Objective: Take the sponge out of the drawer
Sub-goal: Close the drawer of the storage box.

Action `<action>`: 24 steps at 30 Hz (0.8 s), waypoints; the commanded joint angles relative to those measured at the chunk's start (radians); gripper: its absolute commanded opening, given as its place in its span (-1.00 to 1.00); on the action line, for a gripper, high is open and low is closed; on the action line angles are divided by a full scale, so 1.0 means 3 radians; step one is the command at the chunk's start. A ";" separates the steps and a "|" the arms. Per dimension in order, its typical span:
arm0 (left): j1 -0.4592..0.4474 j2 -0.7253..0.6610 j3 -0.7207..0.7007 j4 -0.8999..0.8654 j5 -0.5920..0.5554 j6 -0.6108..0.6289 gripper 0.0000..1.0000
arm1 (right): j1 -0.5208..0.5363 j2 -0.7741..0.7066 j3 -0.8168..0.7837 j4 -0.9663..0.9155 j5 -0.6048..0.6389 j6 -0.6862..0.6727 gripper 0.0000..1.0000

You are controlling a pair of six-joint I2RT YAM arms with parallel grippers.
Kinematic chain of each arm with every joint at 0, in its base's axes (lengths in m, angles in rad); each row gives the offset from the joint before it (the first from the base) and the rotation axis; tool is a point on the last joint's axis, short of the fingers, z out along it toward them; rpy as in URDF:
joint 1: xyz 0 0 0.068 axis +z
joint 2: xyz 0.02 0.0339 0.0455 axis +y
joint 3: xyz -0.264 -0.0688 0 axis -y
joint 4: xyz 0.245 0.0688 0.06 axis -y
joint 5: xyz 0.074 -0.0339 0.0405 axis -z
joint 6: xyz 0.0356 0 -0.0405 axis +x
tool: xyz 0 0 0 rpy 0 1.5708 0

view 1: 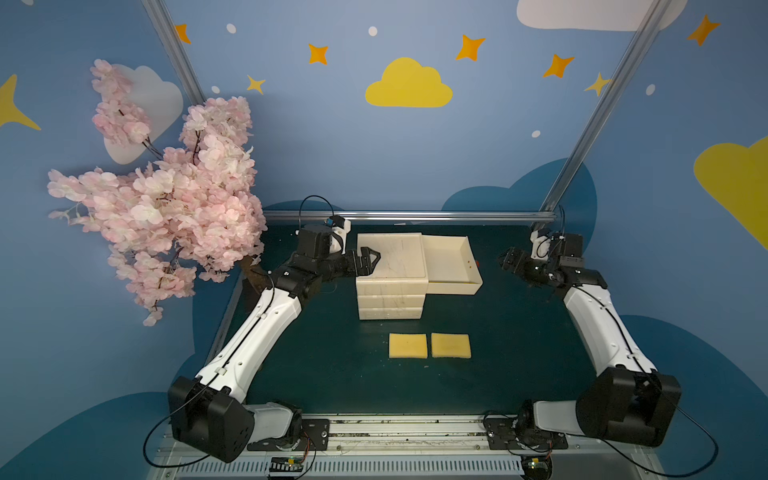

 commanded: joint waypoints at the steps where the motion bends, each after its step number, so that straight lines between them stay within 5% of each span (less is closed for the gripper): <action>1: 0.0080 0.0156 0.0043 0.0267 0.0509 -0.0072 0.99 | 0.0016 0.0061 -0.0016 -0.0108 -0.0112 0.0014 0.89; 13: 0.0093 0.0422 0.0020 0.0548 0.1026 -0.0118 0.99 | 0.0174 0.0756 0.0151 0.0094 -0.0888 -0.0137 0.89; 24: 0.0100 0.0462 -0.0021 0.0557 0.1037 -0.0090 0.99 | 0.0647 0.0939 0.0389 0.0254 -0.1184 -0.0314 0.89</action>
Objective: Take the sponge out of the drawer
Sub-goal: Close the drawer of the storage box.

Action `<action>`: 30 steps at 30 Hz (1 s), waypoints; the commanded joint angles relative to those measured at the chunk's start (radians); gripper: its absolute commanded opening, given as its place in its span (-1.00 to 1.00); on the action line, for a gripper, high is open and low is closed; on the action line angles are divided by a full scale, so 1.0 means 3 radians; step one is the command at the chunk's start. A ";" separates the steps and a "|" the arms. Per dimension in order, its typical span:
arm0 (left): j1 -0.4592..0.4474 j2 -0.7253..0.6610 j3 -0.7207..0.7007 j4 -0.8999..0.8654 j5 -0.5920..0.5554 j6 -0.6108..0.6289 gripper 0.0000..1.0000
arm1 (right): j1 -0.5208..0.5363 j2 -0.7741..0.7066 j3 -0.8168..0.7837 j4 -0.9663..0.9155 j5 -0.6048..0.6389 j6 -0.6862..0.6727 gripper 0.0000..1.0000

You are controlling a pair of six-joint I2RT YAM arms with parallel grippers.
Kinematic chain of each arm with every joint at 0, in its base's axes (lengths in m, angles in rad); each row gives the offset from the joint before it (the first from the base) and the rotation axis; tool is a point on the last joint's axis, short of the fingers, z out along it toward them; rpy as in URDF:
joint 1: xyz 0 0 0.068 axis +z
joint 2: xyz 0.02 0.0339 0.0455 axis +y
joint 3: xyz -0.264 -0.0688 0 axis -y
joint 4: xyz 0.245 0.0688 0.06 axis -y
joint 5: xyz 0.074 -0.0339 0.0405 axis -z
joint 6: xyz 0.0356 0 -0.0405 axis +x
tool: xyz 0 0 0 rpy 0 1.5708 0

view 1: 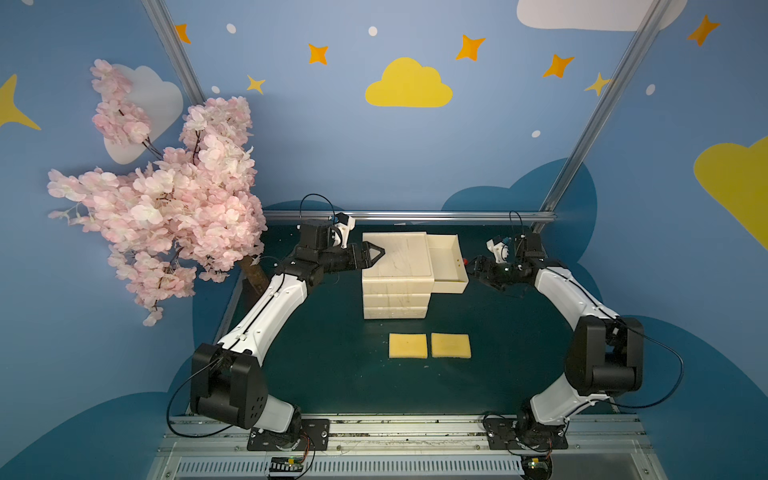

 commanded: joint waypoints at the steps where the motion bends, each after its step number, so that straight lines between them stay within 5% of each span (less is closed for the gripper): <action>1: -0.0048 0.0045 -0.0015 0.0120 0.0216 0.0020 0.99 | 0.0158 0.0084 0.0198 0.0113 -0.0161 -0.0067 0.89; 17: -0.0046 0.0049 0.0028 -0.0038 0.0132 0.0170 0.93 | 0.0610 0.0431 0.0380 0.0429 -0.0569 0.0100 0.84; 28: -0.0076 -0.0243 0.0240 -0.0602 -0.0616 0.0567 0.88 | 0.0391 0.0390 0.0353 0.0307 -0.0711 0.0079 0.82; 30: -0.0209 -0.0262 0.0439 -0.0829 -0.1098 0.0710 0.83 | 0.0238 0.0380 0.0248 0.0501 -0.0899 0.0220 0.78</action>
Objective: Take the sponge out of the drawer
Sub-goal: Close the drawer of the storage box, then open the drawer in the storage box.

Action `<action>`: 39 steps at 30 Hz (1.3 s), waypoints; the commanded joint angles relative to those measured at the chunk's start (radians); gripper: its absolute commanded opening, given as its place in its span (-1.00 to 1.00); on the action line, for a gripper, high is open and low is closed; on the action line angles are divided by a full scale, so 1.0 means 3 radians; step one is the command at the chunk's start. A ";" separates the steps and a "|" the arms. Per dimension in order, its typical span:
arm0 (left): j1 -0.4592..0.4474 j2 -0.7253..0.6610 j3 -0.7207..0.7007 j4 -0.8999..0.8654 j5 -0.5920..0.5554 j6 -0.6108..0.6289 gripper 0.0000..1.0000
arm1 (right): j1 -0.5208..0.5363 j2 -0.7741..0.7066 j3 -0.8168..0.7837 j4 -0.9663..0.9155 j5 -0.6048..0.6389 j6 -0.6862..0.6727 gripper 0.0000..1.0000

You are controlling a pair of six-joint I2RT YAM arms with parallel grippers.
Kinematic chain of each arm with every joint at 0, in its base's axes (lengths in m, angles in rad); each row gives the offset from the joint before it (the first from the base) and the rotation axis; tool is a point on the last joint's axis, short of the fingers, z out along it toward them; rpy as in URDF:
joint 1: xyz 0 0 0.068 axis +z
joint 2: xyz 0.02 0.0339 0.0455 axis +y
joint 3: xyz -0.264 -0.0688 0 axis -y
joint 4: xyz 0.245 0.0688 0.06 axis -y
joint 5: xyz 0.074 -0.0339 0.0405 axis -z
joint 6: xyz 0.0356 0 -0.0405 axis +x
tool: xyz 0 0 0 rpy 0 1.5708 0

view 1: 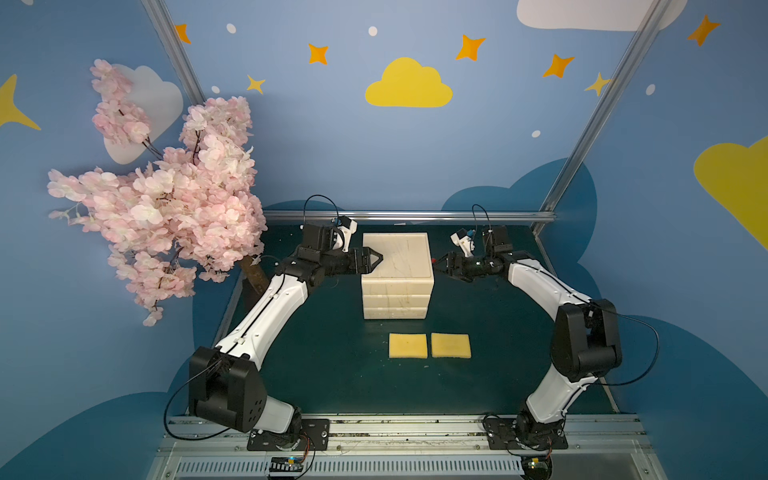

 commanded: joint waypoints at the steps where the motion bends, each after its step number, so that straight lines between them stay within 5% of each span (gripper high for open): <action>1: -0.0225 -0.0115 0.0421 -0.0470 -0.0857 0.0413 0.82 | -0.0237 -0.0018 -0.0104 0.0283 -0.0386 0.0182 0.77; 4: -0.0505 0.0062 0.0784 -0.0748 -0.1168 0.0647 0.81 | -0.0364 0.0023 -0.0240 0.0605 -0.0605 0.0380 0.74; 15: -0.0805 0.0685 0.1272 -0.0759 -0.0679 0.0535 0.65 | -0.0361 0.0523 -0.0227 0.0838 -0.1007 0.0516 0.42; 39: -0.0867 0.0957 0.1280 -0.0733 -0.0582 0.0414 0.63 | -0.0021 0.1066 0.0125 0.0715 -0.1325 0.0402 0.09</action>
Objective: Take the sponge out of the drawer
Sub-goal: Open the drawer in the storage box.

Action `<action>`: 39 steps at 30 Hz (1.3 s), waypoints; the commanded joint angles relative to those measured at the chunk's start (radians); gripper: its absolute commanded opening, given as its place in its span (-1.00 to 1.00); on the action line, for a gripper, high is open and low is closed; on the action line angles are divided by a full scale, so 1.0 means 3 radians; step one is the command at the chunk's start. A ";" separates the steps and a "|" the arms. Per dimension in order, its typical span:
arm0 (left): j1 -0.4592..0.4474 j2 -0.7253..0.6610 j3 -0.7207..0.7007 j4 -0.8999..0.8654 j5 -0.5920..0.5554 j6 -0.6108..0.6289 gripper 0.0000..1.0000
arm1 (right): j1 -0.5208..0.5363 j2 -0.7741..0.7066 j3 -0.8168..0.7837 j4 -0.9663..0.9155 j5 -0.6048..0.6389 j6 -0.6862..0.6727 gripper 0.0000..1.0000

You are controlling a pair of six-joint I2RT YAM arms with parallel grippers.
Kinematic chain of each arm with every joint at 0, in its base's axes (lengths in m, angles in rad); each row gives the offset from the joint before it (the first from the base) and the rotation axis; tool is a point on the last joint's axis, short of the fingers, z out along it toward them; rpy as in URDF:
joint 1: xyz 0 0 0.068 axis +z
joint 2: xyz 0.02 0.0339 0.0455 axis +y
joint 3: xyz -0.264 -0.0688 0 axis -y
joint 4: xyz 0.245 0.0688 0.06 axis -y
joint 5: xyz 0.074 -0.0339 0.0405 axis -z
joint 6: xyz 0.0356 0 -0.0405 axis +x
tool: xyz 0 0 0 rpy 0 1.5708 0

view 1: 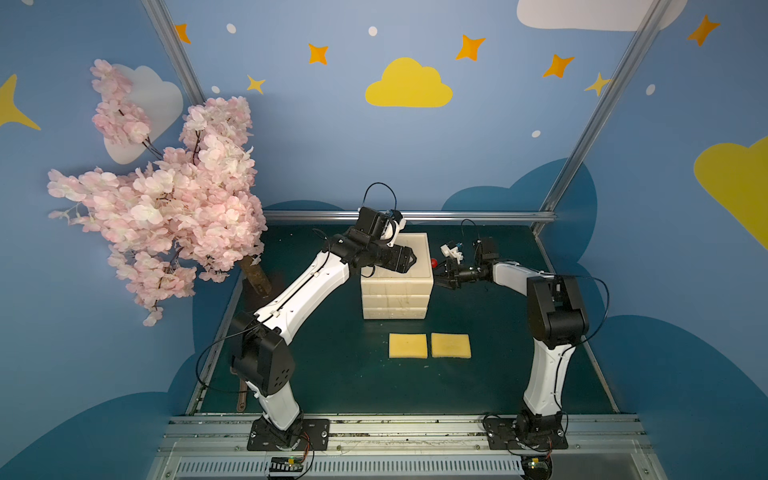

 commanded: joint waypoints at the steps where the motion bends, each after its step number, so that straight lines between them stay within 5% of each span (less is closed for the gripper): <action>1: -0.0005 0.0016 0.0019 -0.0012 0.0056 -0.0028 0.63 | 0.0020 0.0050 0.0059 -0.0029 -0.0083 -0.0033 0.04; 13: -0.0002 -0.0012 -0.0048 0.0023 0.0042 -0.0049 0.63 | 0.0049 0.0089 0.0040 0.0034 -0.0175 0.0023 -0.42; 16: -0.0003 -0.0016 -0.0061 0.0023 0.0030 -0.0054 0.63 | 0.0031 0.0068 0.0004 0.0062 -0.0142 0.0039 -0.81; 39: 0.0067 -0.0039 -0.0159 0.0056 -0.0027 -0.0068 0.63 | -0.0986 -0.0376 -0.0590 0.0035 0.0036 -0.0050 -0.91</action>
